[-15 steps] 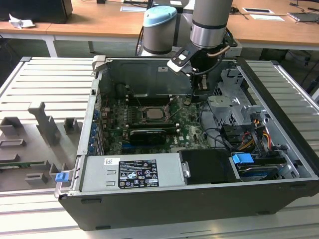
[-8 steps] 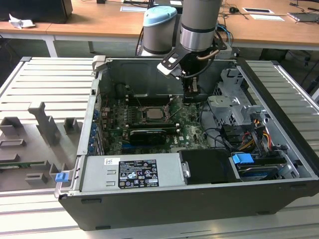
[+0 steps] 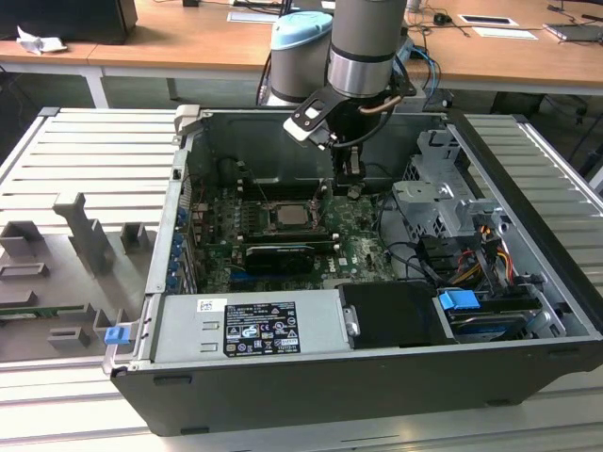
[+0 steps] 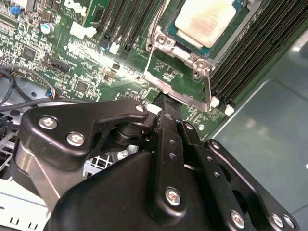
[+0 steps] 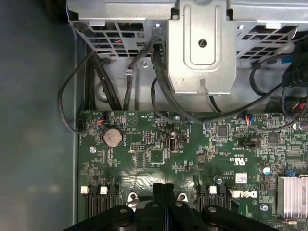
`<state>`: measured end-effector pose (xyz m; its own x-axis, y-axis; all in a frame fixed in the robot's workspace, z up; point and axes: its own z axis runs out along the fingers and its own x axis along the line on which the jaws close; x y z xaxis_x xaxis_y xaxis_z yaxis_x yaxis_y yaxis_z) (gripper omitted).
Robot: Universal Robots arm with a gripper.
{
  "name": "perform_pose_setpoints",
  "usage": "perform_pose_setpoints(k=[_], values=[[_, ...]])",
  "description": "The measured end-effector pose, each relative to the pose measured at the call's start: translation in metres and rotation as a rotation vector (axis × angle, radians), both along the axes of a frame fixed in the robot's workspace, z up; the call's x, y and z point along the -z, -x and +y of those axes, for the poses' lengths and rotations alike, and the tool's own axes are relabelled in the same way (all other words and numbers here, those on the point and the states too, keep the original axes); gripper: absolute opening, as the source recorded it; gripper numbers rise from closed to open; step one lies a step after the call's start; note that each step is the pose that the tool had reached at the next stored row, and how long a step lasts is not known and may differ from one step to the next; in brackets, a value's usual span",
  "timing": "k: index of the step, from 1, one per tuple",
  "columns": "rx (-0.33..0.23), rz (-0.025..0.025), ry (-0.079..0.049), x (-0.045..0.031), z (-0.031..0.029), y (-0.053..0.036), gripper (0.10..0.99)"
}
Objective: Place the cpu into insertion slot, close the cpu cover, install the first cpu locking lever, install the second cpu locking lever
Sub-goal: 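Close the cpu cover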
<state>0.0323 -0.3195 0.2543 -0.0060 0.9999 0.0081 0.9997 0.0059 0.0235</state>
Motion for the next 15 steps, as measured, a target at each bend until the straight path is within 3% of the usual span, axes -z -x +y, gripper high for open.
perform_pose_setpoints(k=[6,15], values=[[0.0,-0.0001,0.0,0.0,0.0,0.0087,0.106],[0.0,0.0,0.0,0.0,0.0,0.014,0.106]])
